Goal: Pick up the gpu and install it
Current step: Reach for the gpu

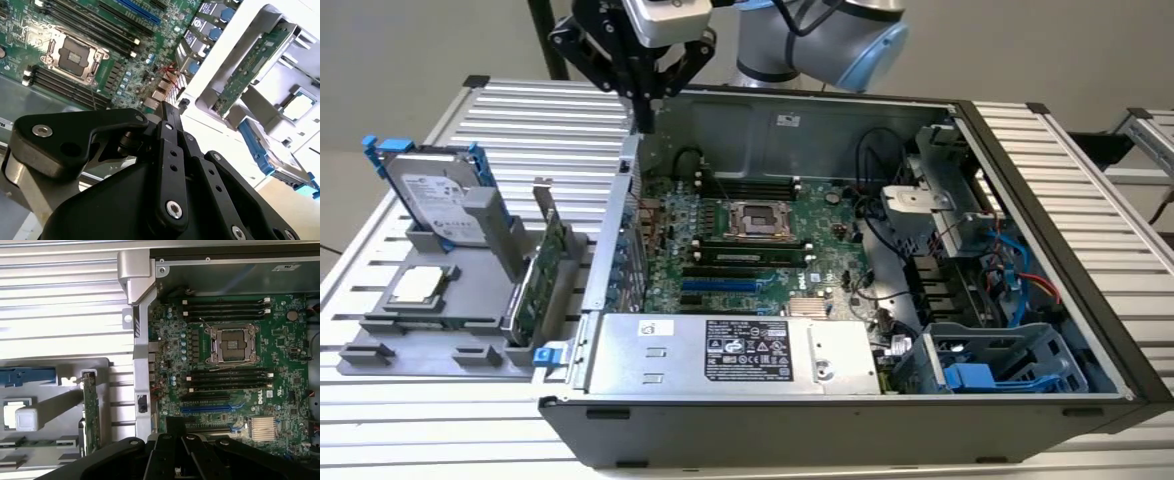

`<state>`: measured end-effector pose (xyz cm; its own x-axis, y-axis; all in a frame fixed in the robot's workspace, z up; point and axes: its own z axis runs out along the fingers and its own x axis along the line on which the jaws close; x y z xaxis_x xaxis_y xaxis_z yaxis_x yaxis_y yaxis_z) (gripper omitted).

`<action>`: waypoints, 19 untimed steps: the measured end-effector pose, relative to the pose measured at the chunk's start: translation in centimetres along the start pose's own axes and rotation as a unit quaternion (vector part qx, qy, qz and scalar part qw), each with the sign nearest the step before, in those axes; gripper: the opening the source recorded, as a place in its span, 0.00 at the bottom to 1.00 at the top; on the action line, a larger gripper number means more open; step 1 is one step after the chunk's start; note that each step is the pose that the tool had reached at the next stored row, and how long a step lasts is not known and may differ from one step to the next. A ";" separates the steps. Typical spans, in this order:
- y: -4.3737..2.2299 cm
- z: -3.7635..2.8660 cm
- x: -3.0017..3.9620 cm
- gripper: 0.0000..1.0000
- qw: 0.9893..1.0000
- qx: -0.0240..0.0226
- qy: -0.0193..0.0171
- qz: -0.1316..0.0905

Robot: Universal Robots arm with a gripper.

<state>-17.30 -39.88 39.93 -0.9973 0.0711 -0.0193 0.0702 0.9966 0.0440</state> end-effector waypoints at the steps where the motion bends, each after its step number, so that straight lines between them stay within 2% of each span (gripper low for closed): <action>1: -0.01 0.00 0.11 0.00 1.000 0.000 0.000 0.000; 19: -0.17 -0.05 2.48 0.00 1.000 0.000 0.000 0.000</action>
<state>-19.79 -39.87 39.92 -0.9973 0.0711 -0.0194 0.0702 0.9966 0.0440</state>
